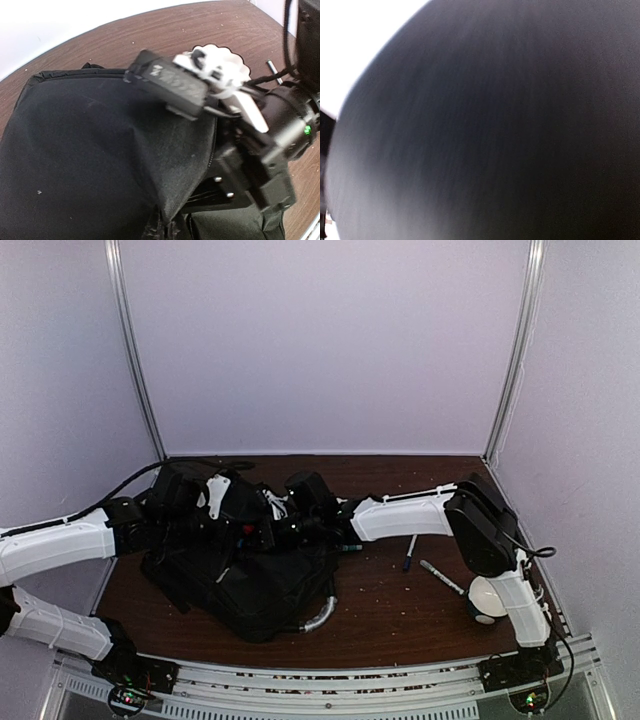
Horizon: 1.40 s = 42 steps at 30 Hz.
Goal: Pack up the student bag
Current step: Move the pen to the second largest pocket of the bag, then adjust the pen in the second largest pocket of the bag, then pick up the pen from the center of the board.
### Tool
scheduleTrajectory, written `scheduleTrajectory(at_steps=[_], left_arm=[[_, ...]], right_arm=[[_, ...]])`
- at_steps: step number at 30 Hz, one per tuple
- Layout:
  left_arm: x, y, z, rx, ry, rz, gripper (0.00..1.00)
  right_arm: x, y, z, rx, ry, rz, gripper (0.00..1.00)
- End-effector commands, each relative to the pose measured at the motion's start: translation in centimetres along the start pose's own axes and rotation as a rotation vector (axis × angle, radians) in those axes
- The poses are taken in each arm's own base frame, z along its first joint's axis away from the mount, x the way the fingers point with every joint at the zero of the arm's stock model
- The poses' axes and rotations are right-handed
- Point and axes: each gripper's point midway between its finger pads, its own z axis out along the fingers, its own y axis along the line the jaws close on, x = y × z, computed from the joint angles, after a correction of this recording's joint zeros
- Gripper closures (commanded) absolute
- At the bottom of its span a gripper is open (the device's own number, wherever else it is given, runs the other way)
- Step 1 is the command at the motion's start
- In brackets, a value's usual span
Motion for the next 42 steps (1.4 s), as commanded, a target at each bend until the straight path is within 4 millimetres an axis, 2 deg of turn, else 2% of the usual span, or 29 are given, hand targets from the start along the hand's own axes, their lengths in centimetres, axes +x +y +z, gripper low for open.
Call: scheduleTrajectory(at_steps=[1, 4, 7, 9, 11, 14, 16, 20, 25, 28, 30, 32, 35, 37, 40, 42], left_arm=[[-4.9, -1.3, -1.5, 0.067, -0.186, -0.037, 1.0], [-5.0, -1.5, -1.4, 0.077, -0.185, -0.044, 1.0], [-4.9, -1.5, -1.3, 0.076, -0.182, -0.046, 1.0], [-4.8, -1.3, -1.3, 0.064, -0.18, -0.049, 1.0], [-4.6, -1.0, -1.4, 0.047, -0.177, -0.046, 1.0], [-4.2, -0.4, -1.7, 0.02, -0.172, -0.039, 1.0], [-4.2, -0.2, -1.9, 0.01, -0.178, -0.033, 1.0], [-4.2, 0.1, -2.2, -0.003, -0.183, -0.025, 1.0], [-4.5, -0.2, -2.3, 0.008, -0.19, -0.023, 1.0], [-4.6, -0.5, -2.4, 0.027, -0.185, -0.019, 1.0], [-4.4, -0.8, -2.1, 0.036, -0.158, -0.004, 1.0], [-4.0, -0.8, -1.6, 0.034, -0.136, 0.007, 1.0], [-4.0, -0.7, -1.4, 0.031, -0.149, 0.009, 1.0], [-4.3, -0.8, -1.3, 0.034, -0.162, 0.011, 1.0], [-4.5, -1.0, -1.1, 0.04, -0.16, 0.016, 1.0], [-4.5, -1.1, -1.1, 0.046, -0.16, 0.019, 1.0]], right_arm=[[-1.1, -1.3, 2.3, -0.036, -0.042, 0.14, 1.0], [-2.3, -0.5, 2.9, -0.091, -0.097, 0.196, 1.0], [-2.6, -0.9, 3.1, -0.032, -0.102, 0.182, 1.0], [-2.4, -1.2, 2.9, -0.01, -0.096, 0.179, 1.0], [-1.8, -0.5, 2.6, -0.048, -0.071, 0.186, 0.99], [-0.2, 0.3, 1.4, -0.081, -0.027, 0.18, 0.97], [0.1, 1.5, 0.0, -0.097, -0.016, 0.144, 0.97], [-0.5, 2.9, -3.3, -0.129, -0.1, 0.105, 0.98], [-0.7, 1.5, -2.9, -0.046, -0.086, 0.084, 0.99], [-0.8, 1.4, -3.6, -0.054, -0.071, 0.087, 0.99], [-1.4, 1.9, -5.3, -0.055, -0.069, 0.04, 0.98], [-2.2, 3.4, -7.6, -0.077, -0.086, -0.01, 0.94], [-2.8, 5.3, -11.9, -0.09, -0.123, -0.09, 0.89], [-2.9, 5.8, -15.0, -0.045, -0.141, -0.19, 0.86], [-2.4, 4.0, -18.8, 0.093, -0.087, -0.308, 0.82], [-1.2, 1.1, -21.1, 0.203, -0.02, -0.339, 0.81]])
